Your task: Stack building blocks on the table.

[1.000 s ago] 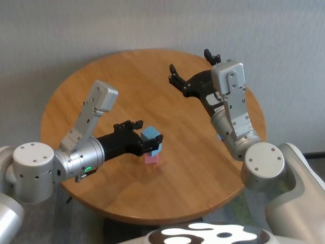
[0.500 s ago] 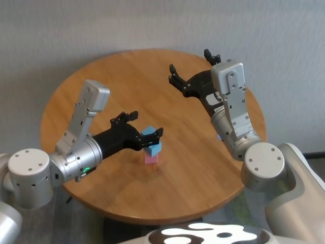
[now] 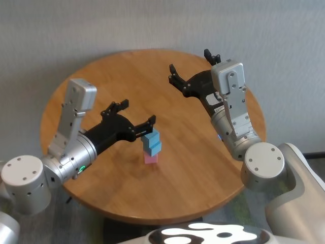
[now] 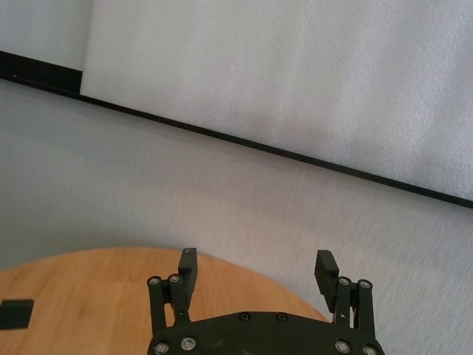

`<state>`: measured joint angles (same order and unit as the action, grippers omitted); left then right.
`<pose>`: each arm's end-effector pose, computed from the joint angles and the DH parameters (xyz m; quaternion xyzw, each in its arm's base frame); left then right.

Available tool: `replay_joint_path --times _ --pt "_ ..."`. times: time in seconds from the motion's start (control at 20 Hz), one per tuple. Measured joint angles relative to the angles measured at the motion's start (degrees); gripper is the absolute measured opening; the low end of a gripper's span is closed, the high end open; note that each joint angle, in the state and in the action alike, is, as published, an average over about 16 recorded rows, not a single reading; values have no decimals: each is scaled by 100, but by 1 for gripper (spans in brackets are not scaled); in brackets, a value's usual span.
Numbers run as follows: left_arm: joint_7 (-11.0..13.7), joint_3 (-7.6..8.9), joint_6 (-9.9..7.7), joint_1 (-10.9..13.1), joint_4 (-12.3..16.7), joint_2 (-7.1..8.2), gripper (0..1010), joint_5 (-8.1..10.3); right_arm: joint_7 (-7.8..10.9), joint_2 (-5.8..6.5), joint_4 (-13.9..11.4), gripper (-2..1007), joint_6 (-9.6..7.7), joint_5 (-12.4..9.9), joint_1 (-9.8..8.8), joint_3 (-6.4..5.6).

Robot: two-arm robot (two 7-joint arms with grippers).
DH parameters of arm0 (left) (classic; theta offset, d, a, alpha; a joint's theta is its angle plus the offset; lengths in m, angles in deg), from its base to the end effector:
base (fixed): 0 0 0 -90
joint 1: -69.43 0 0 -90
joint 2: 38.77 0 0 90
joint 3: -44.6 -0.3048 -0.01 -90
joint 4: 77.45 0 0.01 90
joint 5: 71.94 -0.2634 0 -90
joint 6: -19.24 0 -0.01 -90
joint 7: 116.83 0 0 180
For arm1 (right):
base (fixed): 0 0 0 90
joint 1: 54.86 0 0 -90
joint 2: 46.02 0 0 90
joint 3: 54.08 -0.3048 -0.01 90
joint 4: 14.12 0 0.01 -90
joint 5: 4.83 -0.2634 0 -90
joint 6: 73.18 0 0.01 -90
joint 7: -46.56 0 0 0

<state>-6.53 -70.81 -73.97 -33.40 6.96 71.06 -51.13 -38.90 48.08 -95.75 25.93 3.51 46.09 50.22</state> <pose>0.3280 0.0024 -0.2972 0.0458 0.0153 0.4069 0.9122 0.3333 0.0438 -0.2991 -0.0160 -0.1570 -0.5730 0.8043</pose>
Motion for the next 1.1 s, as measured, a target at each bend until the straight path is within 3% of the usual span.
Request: replay_joint_path --times 0.65,0.85,1.1 --pt "-1129 564 753 321 310 -182 1000 -774 13 0 -10 1005 -9 -5 -5 -1" --pt "-1326 664 933 326 319 -247 1000 -1001 83 8 -118 1005 -96 -57 -58 -13" --pt "-1403 744 1046 335 331 -317 1000 -1153 223 51 -419 1006 -351 -195 -203 -45"
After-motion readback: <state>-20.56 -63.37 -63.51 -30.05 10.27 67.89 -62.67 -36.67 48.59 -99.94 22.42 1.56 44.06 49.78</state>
